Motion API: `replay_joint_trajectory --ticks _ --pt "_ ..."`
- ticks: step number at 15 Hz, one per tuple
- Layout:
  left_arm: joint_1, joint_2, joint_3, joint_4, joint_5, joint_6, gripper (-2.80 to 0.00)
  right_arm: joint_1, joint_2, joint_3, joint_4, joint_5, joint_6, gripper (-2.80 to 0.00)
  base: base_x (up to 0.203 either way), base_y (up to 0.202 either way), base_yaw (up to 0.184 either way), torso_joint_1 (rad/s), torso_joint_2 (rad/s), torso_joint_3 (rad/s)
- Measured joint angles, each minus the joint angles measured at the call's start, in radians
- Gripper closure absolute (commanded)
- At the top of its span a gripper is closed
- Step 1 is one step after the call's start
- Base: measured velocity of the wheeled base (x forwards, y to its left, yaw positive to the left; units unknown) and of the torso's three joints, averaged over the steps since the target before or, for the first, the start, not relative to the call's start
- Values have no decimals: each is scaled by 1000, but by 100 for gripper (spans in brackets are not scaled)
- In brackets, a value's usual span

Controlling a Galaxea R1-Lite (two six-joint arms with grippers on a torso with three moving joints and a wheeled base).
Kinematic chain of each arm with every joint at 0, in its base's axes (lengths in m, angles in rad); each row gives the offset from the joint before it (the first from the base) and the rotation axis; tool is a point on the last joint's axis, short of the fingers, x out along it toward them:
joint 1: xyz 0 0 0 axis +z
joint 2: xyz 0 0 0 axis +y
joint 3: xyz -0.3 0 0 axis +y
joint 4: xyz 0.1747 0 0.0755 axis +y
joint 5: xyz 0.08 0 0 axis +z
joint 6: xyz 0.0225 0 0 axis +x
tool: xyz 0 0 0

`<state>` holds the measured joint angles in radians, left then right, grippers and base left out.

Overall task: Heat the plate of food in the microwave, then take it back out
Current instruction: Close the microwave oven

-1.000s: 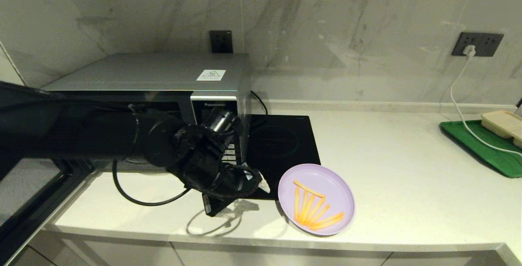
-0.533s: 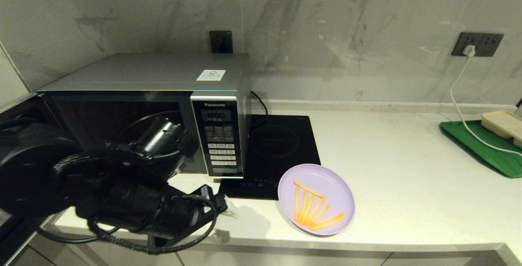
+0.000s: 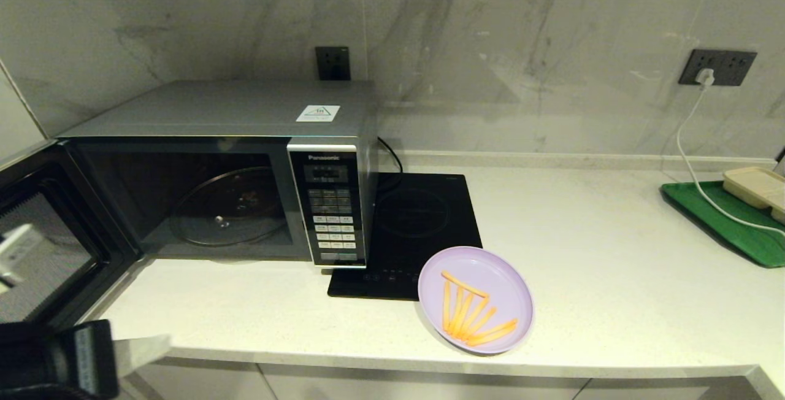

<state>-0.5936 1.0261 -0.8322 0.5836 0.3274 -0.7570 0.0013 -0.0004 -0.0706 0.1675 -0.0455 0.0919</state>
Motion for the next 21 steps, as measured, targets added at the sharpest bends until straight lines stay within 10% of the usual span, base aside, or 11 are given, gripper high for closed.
replay_joint_trajectory --ticks 4,8,17,21 --pt "122 -205 -89 30 184 340 0 0 0 0 0 0 0 0 0 0 0 0 0 0" --pt "262 -294 -295 94 230 545 0 0 0 0 0 0 0 0 0 0 0 0 0 0" --pt "319 -455 -399 271 490 875 0 0 0 0 0 0 0 0 0 0 0 0 0 0" --pt "275 -335 -476 291 460 818 0 0 0 0 0 0 0 0 0 0 0 0 0 0"
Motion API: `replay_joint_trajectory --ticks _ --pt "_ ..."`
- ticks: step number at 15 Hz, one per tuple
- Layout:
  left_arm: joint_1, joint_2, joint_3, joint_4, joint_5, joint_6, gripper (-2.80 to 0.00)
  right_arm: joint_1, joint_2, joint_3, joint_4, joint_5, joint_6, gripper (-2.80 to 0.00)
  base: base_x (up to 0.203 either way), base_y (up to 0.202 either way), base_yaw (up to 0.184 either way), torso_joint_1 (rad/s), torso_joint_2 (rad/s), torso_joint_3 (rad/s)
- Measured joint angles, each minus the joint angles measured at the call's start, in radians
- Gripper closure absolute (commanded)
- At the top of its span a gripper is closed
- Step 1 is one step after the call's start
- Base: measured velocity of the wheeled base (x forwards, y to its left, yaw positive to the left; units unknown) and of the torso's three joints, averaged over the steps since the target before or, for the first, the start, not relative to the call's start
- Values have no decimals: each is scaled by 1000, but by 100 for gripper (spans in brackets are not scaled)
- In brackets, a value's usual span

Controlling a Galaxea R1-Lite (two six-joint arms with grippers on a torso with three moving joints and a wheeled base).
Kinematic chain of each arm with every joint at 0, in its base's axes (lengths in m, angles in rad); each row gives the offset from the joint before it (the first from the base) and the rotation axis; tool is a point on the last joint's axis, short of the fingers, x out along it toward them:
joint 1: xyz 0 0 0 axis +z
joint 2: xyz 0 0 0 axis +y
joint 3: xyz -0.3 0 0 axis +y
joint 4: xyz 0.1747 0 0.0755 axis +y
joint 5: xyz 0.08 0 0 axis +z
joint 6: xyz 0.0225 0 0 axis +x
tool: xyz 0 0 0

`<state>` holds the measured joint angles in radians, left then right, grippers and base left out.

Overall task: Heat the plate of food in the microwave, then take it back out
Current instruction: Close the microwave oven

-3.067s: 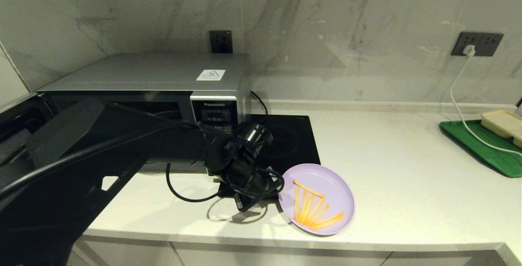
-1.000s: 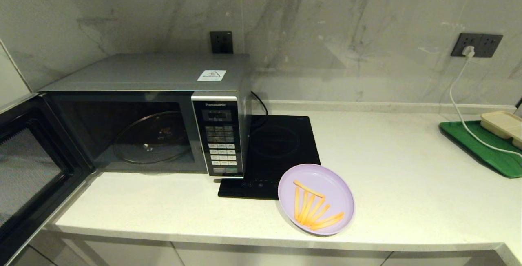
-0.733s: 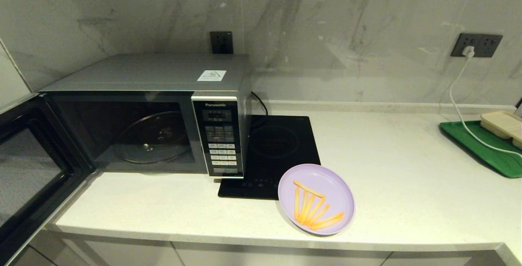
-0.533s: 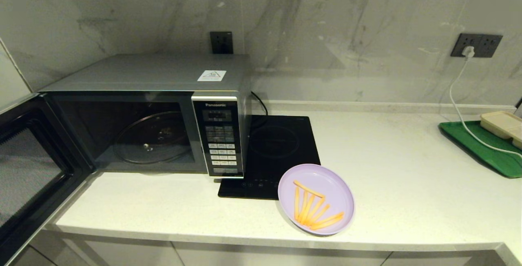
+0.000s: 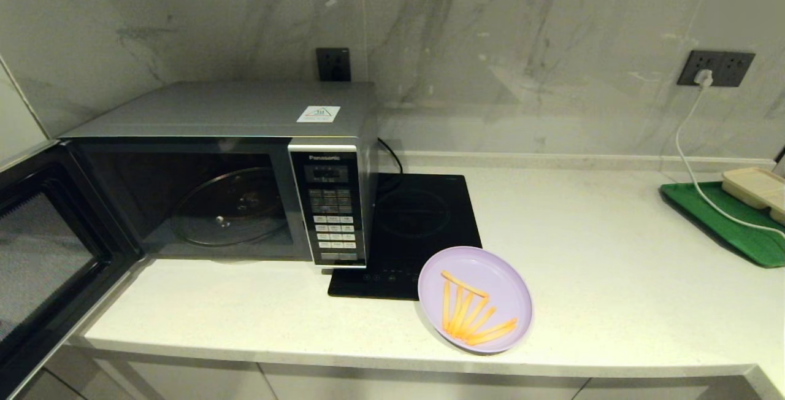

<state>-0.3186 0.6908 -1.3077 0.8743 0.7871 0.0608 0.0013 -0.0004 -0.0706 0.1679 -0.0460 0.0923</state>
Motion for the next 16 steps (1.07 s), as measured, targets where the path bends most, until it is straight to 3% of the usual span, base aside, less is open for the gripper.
replay_joint_trajectory --ticks 4,7,10,12,16 --pt "42 254 -179 -11 -67 -161 0 0 0 0 0 0 -1 0 0 0 0 0 0 0" --pt "183 471 -429 10 -208 -204 0 0 0 0 0 0 0 0 0 0 0 0 0 0" --pt "432 639 -572 112 -413 -252 0 0 0 0 0 0 0 0 0 0 0 0 0 0" --pt "581 722 -612 207 -565 -323 0 0 0 0 0 0 0 0 0 0 0 0 0 0" --pt "748 807 -631 403 -881 -525 0 0 0 0 0 0 0 0 0 0 0 0 0 0"
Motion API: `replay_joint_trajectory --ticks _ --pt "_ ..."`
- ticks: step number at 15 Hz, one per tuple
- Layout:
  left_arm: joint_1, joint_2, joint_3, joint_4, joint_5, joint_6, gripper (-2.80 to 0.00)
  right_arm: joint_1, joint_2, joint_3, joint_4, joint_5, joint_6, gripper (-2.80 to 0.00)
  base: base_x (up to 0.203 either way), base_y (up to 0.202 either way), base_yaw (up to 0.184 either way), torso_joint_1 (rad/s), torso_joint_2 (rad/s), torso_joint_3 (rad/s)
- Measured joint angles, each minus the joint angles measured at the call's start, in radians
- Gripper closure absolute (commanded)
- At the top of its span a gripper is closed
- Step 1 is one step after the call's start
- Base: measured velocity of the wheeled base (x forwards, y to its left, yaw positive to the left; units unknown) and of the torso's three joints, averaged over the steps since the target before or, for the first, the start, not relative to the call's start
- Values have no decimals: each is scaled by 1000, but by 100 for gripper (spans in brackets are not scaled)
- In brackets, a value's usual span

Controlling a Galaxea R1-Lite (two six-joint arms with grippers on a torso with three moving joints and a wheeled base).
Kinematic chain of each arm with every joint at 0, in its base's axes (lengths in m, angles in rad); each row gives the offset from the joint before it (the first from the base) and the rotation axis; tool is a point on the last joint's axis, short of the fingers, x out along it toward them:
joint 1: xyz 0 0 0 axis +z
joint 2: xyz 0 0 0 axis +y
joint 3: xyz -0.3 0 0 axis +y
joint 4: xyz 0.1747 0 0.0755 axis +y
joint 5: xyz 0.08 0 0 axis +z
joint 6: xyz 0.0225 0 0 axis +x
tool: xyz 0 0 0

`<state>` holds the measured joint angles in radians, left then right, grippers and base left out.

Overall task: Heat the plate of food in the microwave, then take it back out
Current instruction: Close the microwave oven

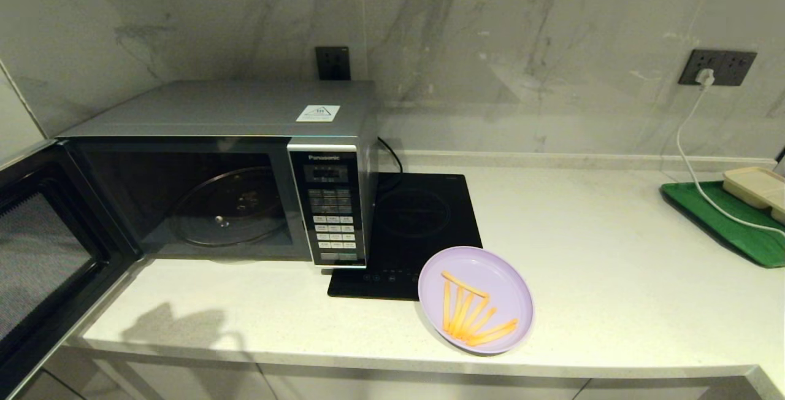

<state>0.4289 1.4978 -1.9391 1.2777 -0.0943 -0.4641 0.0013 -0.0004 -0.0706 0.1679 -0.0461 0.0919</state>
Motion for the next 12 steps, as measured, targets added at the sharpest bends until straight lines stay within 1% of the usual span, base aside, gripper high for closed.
replay_joint_trajectory --ticks 1,2,3,4,6,7,8,10,12 --pt "19 9 -3 6 -42 -47 0 0 0 0 0 0 0 0 0 0 0 0 0 0" --pt "35 14 -5 5 -50 -70 0 0 0 0 0 0 0 0 0 0 0 0 0 0" --pt "51 17 -6 -3 -51 -77 0 0 0 0 0 0 0 0 0 0 0 0 0 0" --pt "76 23 -8 -30 -51 -96 0 0 0 0 0 0 0 0 0 0 0 0 0 0" --pt "123 29 -8 -109 -46 -155 0 0 0 0 0 1 0 0 0 0 0 0 0 0" --pt "149 32 -8 -130 -45 -152 0 0 0 0 0 0 0 0 0 0 0 0 0 0" --pt "184 36 -9 -164 -44 -135 0 0 0 0 0 0 0 0 0 0 0 0 0 0" --pt "248 52 -9 -206 -43 -71 0 0 0 0 0 0 0 0 0 0 0 0 0 0" --pt "313 88 -9 -212 -44 -14 0 0 0 0 0 0 0 0 0 0 0 0 0 0"
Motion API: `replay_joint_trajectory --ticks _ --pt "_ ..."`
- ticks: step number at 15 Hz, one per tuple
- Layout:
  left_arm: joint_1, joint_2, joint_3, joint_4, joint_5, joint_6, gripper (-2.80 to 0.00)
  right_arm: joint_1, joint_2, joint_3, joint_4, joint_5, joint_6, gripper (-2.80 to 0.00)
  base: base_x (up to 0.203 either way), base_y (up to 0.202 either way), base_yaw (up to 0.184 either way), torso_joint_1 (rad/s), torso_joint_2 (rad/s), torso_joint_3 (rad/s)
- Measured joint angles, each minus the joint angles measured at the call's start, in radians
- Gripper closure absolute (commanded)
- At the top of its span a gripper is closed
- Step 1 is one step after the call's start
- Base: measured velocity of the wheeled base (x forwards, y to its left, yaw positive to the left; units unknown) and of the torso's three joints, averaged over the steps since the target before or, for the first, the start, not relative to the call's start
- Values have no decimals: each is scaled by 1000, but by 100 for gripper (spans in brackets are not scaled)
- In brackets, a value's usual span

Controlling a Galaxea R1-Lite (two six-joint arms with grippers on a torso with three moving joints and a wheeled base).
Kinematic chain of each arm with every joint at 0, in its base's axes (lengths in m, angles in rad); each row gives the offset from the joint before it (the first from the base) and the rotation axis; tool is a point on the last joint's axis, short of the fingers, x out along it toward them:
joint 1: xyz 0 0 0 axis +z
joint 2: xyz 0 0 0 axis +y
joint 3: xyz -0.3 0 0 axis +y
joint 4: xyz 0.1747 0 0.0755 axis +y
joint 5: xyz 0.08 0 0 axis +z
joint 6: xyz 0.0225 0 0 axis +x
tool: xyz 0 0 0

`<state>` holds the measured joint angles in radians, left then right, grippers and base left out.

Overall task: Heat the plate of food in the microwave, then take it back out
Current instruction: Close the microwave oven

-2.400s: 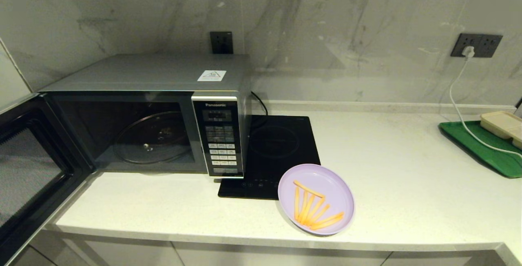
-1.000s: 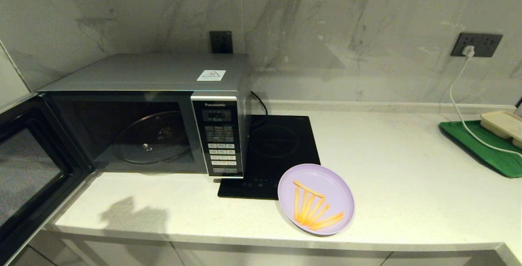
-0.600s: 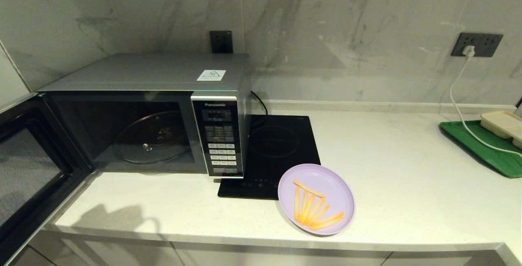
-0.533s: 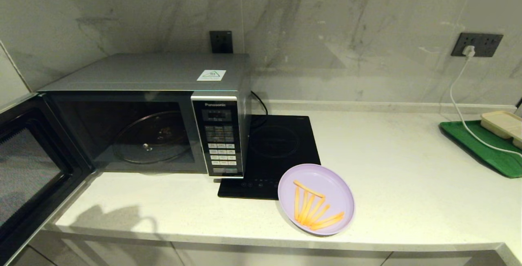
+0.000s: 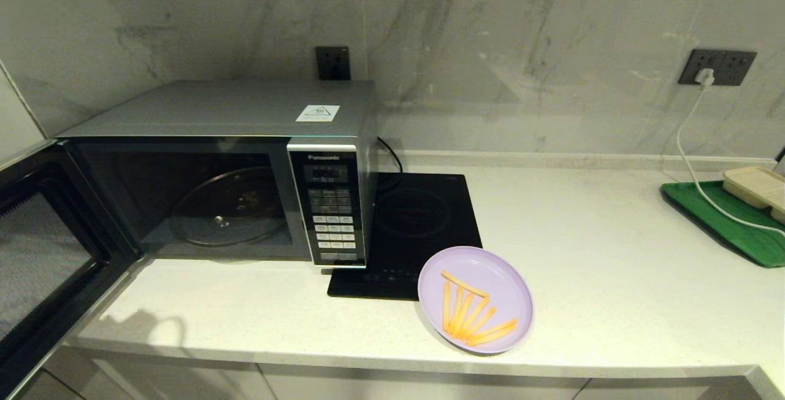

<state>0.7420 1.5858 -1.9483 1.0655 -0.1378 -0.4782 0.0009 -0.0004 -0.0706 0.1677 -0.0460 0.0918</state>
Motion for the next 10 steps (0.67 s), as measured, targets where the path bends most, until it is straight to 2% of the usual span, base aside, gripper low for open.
replay_joint_trajectory --ticks 4,10 --pt "109 87 1 0 -23 85 0 0 0 0 0 0 0 0 0 0 0 0 0 0" --pt "149 161 6 9 -30 94 0 0 0 0 0 0 0 0 0 0 0 0 0 0"
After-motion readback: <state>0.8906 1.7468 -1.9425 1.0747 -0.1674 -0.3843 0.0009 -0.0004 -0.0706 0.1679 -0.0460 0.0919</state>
